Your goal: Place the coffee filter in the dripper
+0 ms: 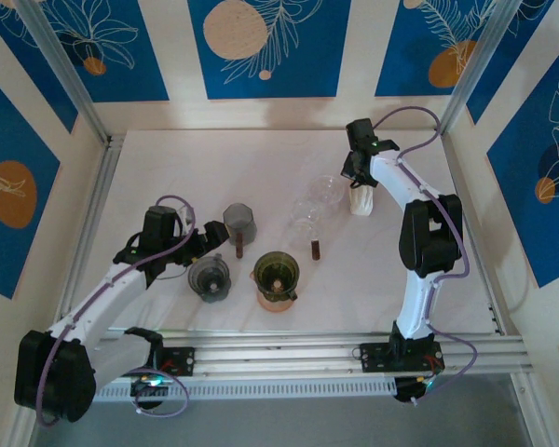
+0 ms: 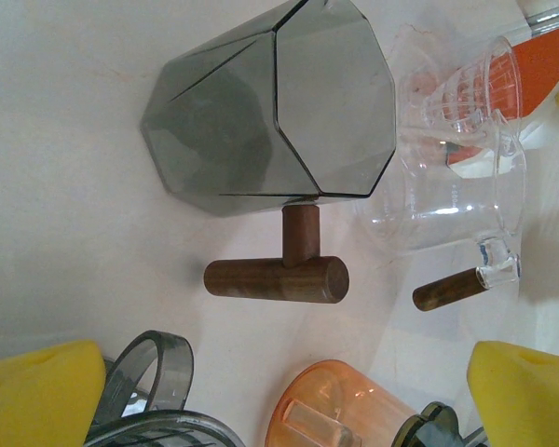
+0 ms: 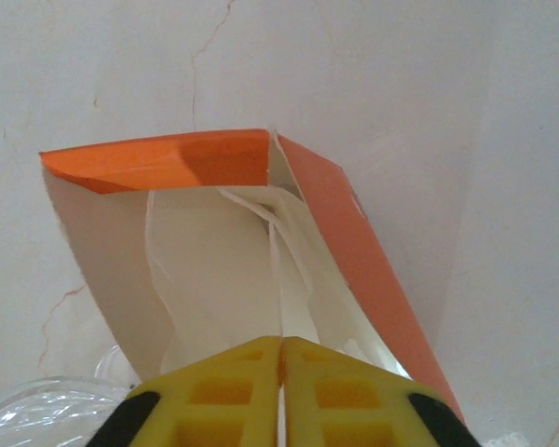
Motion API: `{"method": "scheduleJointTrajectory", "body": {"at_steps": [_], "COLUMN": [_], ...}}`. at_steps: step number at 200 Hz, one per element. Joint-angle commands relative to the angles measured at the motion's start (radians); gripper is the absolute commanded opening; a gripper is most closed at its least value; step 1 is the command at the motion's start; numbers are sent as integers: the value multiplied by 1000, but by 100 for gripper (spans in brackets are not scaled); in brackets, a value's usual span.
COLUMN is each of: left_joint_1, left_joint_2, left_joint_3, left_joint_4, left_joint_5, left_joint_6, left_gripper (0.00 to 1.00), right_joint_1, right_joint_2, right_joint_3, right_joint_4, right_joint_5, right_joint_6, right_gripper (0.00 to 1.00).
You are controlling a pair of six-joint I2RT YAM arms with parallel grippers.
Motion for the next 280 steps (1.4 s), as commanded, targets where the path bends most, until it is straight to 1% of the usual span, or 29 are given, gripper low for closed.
{"method": "scheduleJointTrajectory", "body": {"at_steps": [1,4,81,155,201,236,280], "left_joint_1": [-9,-10,-9,-10,-9,-9,-10], "left_joint_2": [5,5,4,-1,-2,-1,0], "left_joint_3": [5,6,7,5,5,9,10], "left_joint_4": [13,12,12,12,15,8,7], "left_joint_5": [23,24,24,23,28,29,25], "left_joint_6": [0,1,-4,-8,-13,-9,-9], "left_gripper": [100,100,100,100,100,100,100], "right_joint_1": [-7,-5,18,40,38,25,32], "right_joint_2": [1,0,-90,-138,-105,-68,-18], "right_joint_3": [37,38,13,10,-8,-16,7], "right_joint_4": [-10,-11,3,9,0,-4,-27], "right_joint_5": [20,21,63,65,56,14,-15], "right_joint_6": [-5,-7,-65,-95,-86,-74,-115], "right_gripper": [1,0,0,0,0,0,0]}}
